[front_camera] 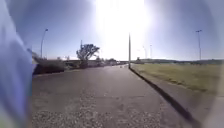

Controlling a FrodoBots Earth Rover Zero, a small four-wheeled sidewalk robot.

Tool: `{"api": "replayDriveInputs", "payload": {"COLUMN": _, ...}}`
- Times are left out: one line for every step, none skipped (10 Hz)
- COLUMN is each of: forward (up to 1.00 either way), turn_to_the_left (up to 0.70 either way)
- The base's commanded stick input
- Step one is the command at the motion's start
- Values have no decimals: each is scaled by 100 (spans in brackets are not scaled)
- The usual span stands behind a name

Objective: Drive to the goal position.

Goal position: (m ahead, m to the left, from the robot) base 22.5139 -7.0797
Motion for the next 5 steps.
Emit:
{"api": "replayDriveInputs", "payload": {"forward": 85, "turn_to_the_left": 0}}
{"api": "replayDriveInputs", "payload": {"forward": 85, "turn_to_the_left": 0}}
{"api": "replayDriveInputs", "payload": {"forward": 85, "turn_to_the_left": 0}}
{"api": "replayDriveInputs", "payload": {"forward": 85, "turn_to_the_left": 0}}
{"api": "replayDriveInputs", "payload": {"forward": 85, "turn_to_the_left": 0}}
